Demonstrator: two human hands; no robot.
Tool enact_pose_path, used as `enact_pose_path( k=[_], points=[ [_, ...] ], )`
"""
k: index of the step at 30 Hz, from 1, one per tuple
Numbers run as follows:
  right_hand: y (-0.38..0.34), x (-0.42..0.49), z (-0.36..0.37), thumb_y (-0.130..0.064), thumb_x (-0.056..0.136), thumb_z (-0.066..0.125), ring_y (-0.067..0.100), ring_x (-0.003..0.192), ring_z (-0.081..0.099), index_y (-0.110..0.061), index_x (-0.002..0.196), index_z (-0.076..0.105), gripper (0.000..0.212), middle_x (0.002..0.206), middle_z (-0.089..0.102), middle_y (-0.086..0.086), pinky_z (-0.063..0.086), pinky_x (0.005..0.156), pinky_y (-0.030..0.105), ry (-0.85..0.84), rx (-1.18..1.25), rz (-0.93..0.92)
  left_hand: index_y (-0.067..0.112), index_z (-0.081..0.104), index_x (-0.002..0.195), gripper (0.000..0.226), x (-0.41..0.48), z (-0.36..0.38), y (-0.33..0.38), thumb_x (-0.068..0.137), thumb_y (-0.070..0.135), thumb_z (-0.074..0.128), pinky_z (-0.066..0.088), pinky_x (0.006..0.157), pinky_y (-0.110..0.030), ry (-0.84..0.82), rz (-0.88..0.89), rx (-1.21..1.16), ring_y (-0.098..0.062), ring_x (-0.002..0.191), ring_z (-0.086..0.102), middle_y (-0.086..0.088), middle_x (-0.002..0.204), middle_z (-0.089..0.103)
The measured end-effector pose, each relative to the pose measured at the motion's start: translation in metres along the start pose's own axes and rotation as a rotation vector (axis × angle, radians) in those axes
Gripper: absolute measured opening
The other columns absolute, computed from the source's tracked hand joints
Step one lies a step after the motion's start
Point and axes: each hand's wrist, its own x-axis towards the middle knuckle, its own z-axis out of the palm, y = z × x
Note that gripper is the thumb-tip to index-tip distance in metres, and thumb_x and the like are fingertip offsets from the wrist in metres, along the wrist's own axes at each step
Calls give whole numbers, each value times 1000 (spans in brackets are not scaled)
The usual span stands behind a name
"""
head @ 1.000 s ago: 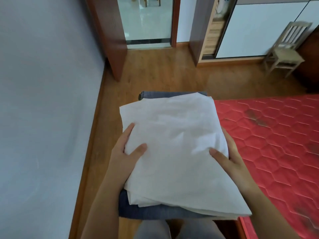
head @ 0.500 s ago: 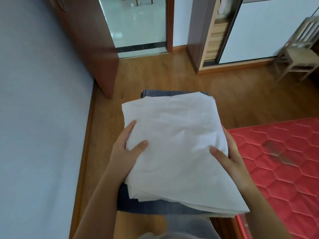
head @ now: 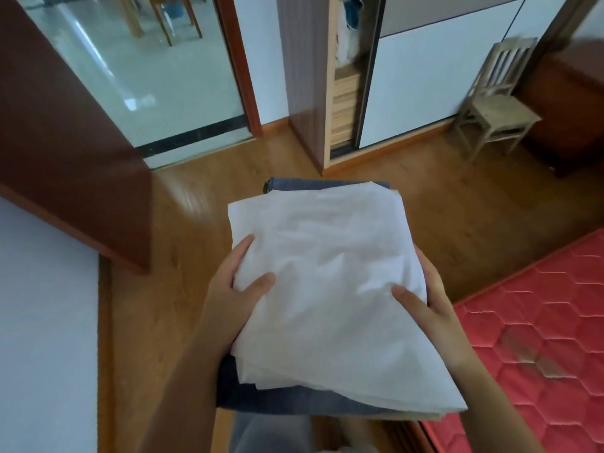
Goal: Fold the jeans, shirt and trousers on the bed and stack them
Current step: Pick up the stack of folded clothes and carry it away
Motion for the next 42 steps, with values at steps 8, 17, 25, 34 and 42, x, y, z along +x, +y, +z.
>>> enact_pose_path(
  k=[8, 17, 25, 34, 42],
  points=[
    [-40, 141, 17, -13, 88, 54, -12, 89, 60, -49, 119, 45, 49, 106, 55, -37, 50, 59, 10, 256, 34, -20, 41, 39, 131, 60, 204, 22, 56, 83, 16, 65, 40, 77, -11, -263, 60, -53, 2, 104, 48, 18, 123, 45],
    [-58, 240, -59, -6, 88, 52, -11, 94, 59, -42, 125, 44, 52, 102, 58, -38, 50, 64, 9, 577, 89, -43, 40, 42, 130, 58, 340, 151, 136, 84, 13, 64, 43, 59, -2, -565, 82, -30, 11, 92, 49, 26, 111, 48],
    [-80, 297, -202, -16, 84, 57, -13, 92, 58, -51, 119, 45, 51, 101, 54, -42, 51, 62, 12, 809, 154, -37, 42, 44, 127, 54, 398, 334, 222, 84, 14, 63, 45, 62, -4, -806, 121, -8, 19, 86, 53, 29, 111, 49],
    [-99, 370, -326, -33, 72, 63, -5, 102, 58, -56, 121, 44, 58, 117, 52, -33, 53, 68, 20, 998, 208, -46, 36, 44, 130, 57, 462, 499, 296, 84, 9, 63, 47, 70, -5, -985, 201, 35, 6, 102, 52, 22, 119, 51],
    [-124, 491, -431, -24, 79, 66, -3, 98, 61, -54, 119, 44, 55, 119, 53, -25, 54, 66, 17, 1147, 244, -57, 29, 42, 135, 60, 569, 654, 362, 83, 9, 63, 44, 67, -1, -1107, 289, 99, 6, 102, 49, 10, 128, 50]
  ],
)
